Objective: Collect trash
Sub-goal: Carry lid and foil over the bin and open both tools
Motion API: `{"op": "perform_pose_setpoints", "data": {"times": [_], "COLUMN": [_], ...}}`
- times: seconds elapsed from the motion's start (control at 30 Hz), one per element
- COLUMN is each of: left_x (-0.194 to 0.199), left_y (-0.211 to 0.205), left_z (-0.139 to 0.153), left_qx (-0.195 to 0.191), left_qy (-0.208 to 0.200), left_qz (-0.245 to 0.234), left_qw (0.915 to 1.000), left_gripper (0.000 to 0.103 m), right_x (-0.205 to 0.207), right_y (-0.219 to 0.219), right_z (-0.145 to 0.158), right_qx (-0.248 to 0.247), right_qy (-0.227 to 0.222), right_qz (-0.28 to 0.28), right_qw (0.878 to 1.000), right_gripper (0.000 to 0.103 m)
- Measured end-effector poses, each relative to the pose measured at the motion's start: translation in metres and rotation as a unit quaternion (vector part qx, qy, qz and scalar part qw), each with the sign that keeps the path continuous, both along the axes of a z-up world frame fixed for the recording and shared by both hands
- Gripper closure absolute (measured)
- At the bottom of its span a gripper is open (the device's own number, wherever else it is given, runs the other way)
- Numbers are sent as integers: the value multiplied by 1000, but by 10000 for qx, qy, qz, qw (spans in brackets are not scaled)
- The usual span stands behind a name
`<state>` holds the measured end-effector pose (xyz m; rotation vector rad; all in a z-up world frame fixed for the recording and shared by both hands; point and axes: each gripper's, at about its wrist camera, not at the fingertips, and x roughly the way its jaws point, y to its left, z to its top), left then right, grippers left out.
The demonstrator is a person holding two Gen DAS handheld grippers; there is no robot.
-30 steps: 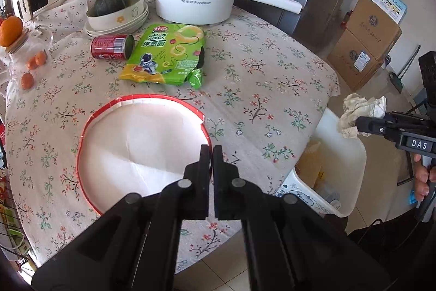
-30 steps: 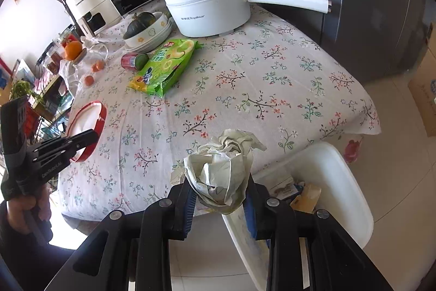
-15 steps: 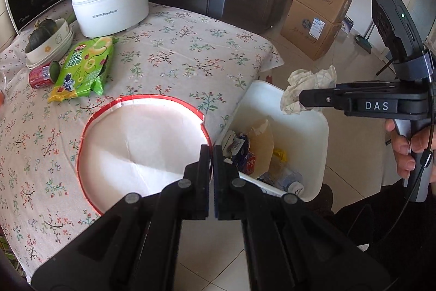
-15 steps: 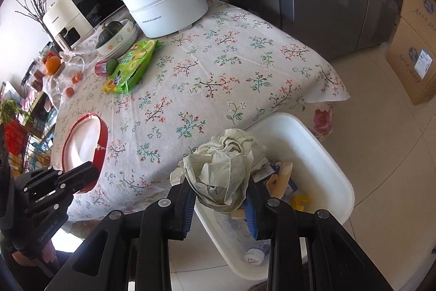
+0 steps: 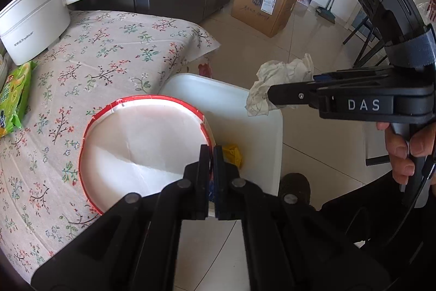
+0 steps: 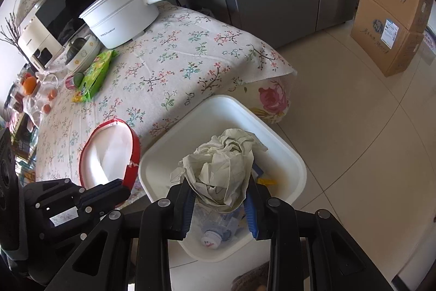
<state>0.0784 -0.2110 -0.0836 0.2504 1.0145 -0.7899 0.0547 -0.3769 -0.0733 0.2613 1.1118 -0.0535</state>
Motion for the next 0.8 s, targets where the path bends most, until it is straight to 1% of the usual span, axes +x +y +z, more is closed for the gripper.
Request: {"op": "perform_pose_setpoints", "data": {"times": [0.17, 0.27, 0.3, 0.33, 0.4, 0.47, 0.6, 0.67, 0.73, 0.8], "left_x": [5, 8, 9, 10, 13, 16, 24, 28, 32, 36], "left_y": [-19, -26, -26, -26, -23, -18, -3, 8, 21, 34], "left_z": [-8, -9, -9, -7, -3, 0, 4, 5, 6, 5], "left_qx": [-93, -65, -59, -76, -112, -141, -70, -30, 23, 91], "left_qy": [151, 93, 55, 56, 4, -29, -57, -72, -123, -214], "left_qz": [-72, -86, -70, -68, 3, 71, 303, 443, 595, 759], "left_qw": [9998, 9999, 9999, 9999, 9999, 9999, 9995, 9990, 9982, 9968], "left_gripper": [100, 99, 95, 85, 73, 72, 71, 69, 60, 54], "right_x": [-7, -10, -11, -12, -14, -15, -13, -12, -11, -7], "right_y": [-19, -31, -34, -37, -42, -44, -43, -40, -37, -34], "right_z": [-7, -11, -11, -12, -13, -14, -15, -16, -15, -16], "right_qx": [-45, -45, -37, -33, -32, -35, -41, -45, -49, -52], "right_qy": [83, 128, 140, 149, 164, 180, 209, 210, 212, 224], "right_qz": [-184, -316, -351, -380, -418, -431, -408, -383, -350, -311], "right_qw": [9998, 9994, 9993, 9992, 9990, 9989, 9989, 9990, 9992, 9993], "right_gripper": [71, 70, 70, 70, 70, 70, 70, 70, 70, 69]}}
